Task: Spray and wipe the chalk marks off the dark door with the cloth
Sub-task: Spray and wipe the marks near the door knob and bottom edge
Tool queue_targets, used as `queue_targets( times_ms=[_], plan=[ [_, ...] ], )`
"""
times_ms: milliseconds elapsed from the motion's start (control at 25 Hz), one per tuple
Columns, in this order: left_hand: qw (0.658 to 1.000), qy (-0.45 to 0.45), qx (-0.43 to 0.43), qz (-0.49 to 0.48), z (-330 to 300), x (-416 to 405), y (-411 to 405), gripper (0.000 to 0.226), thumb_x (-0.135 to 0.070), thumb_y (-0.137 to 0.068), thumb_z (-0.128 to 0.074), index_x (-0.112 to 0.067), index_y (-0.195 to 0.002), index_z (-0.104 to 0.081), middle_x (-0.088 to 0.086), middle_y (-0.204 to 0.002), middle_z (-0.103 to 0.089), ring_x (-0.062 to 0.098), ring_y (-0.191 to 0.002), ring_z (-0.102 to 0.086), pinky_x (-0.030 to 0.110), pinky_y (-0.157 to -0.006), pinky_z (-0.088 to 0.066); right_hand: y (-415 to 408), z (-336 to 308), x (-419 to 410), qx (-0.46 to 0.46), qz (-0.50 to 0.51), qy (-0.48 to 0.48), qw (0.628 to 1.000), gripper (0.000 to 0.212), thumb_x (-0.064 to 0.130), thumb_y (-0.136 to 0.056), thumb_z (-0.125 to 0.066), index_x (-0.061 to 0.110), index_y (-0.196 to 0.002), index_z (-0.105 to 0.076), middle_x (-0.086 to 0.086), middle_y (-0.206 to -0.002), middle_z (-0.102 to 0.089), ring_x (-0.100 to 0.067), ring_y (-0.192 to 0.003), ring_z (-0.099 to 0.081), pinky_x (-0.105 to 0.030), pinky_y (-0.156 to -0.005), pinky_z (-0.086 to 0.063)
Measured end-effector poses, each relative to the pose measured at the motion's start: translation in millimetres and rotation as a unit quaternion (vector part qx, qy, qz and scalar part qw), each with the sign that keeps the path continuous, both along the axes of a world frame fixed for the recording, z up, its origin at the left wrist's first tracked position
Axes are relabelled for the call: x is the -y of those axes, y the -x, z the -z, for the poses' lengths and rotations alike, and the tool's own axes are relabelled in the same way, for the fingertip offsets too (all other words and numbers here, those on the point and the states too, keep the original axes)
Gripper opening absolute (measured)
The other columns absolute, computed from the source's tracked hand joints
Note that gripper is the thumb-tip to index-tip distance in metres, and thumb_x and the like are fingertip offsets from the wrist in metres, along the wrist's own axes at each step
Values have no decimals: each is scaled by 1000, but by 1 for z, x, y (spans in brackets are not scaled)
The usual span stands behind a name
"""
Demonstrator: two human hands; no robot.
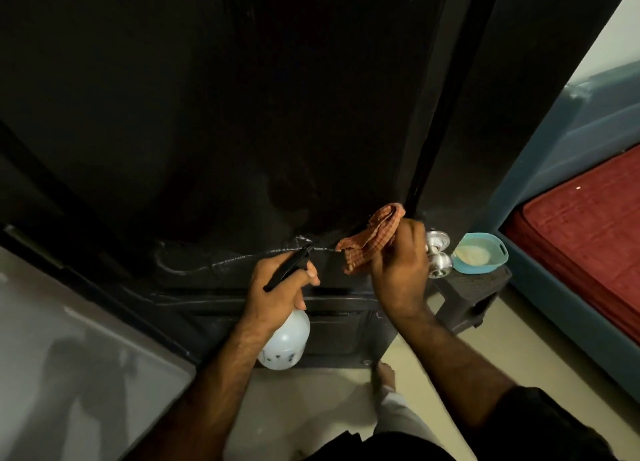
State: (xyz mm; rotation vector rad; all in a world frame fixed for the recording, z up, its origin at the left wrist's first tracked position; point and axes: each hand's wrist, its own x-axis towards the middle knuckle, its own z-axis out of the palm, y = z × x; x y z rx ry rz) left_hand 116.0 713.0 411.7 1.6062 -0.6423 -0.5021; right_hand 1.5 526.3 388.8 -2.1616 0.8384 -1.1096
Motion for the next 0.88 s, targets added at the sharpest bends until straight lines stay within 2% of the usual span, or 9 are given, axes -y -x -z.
queue_targets(
  times_ms=[120,240,400,480,520,600,640,760,880],
  plan=[
    [999,-1,-17,-30,1,-2,4,16,-14,-85,-65,-1,-87,-73,14,-83,-77,18,-44,-56,33,-51,-51,-3,36,-4,-50,7,-78,996,27,7,-90,-76,10,-115,-65,-5,-116,-56,-17,-94,-59,-27,-75,-51],
    [996,-18,-47,-77,5,-6,8,13,-9,-90,-68,2,-89,-73,14,-84,-76,15,-47,-57,30,-50,-50,-15,41,6,-45,14,-164,985,27,3,-90,-72,9,-116,-66,-7,-115,-60,-21,-95,-61,-26,-81,-44],
    [974,-27,-109,-196,27,1,13,10,2,-94,-72,9,-101,-72,18,-93,-77,10,-56,-62,24,-54,-51,-35,46,31,-38,-5,-206,978,32,4,-91,-73,10,-122,-66,-5,-120,-63,-17,-102,-60,-31,-90,-50],
    [966,-21,-123,-225,38,7,11,17,-1,-92,-76,9,-104,-71,20,-94,-77,19,-59,-64,26,-53,-51,-48,56,44,-13,-6,-245,969,33,7,-91,-74,13,-123,-68,-3,-118,-68,-17,-105,-66,-34,-94,-55],
    [965,-17,-126,-231,45,10,8,20,-5,-90,-79,8,-103,-71,21,-95,-77,30,-63,-65,28,-52,-50,-54,60,49,3,-13,-269,963,33,8,-91,-74,15,-123,-69,-1,-114,-71,-13,-102,-68,-32,-92,-57],
    [963,-9,-130,-236,59,17,3,24,-12,-88,-79,7,-102,-72,22,-95,-77,51,-80,-67,27,-50,-50,-59,63,52,26,-45,-309,950,31,4,-92,-75,15,-120,-73,9,-102,-74,7,-90,-69,-21,-85,-59],
    [962,-6,-133,-237,62,20,1,26,-15,-88,-78,6,-103,-72,21,-95,-77,55,-86,-67,26,-50,-49,-60,65,52,31,-67,-326,942,31,1,-91,-76,14,-119,-74,14,-99,-73,12,-88,-68,-19,-84,-59],
    [965,-2,-121,-231,75,35,-8,32,-21,-84,-75,5,-102,-72,20,-92,-78,49,-72,-63,27,-49,-47,-62,84,49,27,-117,-371,921,33,-2,-91,-75,15,-119,-74,12,-100,-77,3,-95,-73,-36,-90,-64],
    [976,7,-91,-200,97,45,-25,22,-18,-88,-74,2,-96,-74,21,-88,-77,25,-54,-54,28,-48,-44,-73,111,52,41,-139,-388,910,32,2,-92,-77,20,-118,-75,7,-107,-79,-11,-102,-75,-52,-92,-64]
  ],
)
